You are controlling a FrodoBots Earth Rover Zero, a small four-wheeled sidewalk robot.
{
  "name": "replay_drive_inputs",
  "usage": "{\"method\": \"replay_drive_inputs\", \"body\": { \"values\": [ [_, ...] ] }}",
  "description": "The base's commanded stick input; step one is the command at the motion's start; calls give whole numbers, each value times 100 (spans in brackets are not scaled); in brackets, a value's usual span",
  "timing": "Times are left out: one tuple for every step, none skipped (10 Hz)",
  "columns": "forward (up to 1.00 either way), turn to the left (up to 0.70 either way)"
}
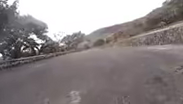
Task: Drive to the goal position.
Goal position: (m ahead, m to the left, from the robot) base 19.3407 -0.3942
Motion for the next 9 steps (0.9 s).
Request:
{"method": "replay_drive_inputs", "body": {
  "values": [
    [70, 0],
    [70, 0],
    [70, 0],
    [70, 0],
    [70, 0],
    [70, 0],
    [70, 0],
    [70, 0],
    [70, 0]
  ]
}}
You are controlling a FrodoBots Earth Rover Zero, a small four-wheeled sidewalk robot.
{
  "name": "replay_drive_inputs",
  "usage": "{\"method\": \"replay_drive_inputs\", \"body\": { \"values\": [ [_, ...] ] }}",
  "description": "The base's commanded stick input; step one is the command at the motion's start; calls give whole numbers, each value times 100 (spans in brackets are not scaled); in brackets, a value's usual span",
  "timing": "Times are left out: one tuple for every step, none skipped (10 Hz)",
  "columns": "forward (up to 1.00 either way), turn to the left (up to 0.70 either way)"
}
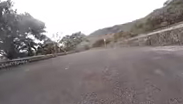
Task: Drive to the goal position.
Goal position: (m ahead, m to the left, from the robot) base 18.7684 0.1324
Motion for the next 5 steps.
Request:
{"method": "replay_drive_inputs", "body": {
  "values": [
    [70, 0],
    [70, 0],
    [70, 0],
    [70, 0],
    [70, 0]
  ]
}}
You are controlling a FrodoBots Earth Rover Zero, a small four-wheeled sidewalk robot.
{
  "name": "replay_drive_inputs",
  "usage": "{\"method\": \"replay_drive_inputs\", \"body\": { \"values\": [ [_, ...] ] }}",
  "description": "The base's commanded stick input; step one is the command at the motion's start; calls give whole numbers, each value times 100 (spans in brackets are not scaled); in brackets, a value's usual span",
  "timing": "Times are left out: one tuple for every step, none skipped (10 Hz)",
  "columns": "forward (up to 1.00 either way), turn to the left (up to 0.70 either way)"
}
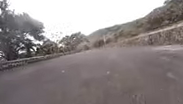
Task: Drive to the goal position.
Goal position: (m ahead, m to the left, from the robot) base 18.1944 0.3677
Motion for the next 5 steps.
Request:
{"method": "replay_drive_inputs", "body": {
  "values": [
    [70, 0],
    [70, 0],
    [70, 0],
    [70, 0],
    [70, 0]
  ]
}}
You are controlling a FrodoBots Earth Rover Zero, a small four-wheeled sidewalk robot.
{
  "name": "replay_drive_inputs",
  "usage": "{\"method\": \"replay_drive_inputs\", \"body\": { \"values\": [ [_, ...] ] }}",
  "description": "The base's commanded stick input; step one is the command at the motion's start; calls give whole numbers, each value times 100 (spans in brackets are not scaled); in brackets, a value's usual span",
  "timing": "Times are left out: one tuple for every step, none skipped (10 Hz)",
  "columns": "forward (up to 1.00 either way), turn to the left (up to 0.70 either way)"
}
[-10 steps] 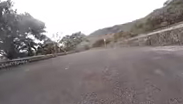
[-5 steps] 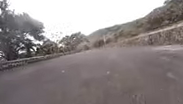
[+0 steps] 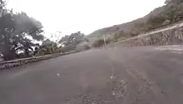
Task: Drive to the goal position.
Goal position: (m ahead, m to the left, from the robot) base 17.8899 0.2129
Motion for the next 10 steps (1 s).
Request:
{"method": "replay_drive_inputs", "body": {
  "values": [
    [70, 0],
    [70, 0],
    [70, 0],
    [70, 0],
    [70, 0],
    [70, 0],
    [70, 0],
    [70, 0],
    [70, 0],
    [70, 0]
  ]
}}
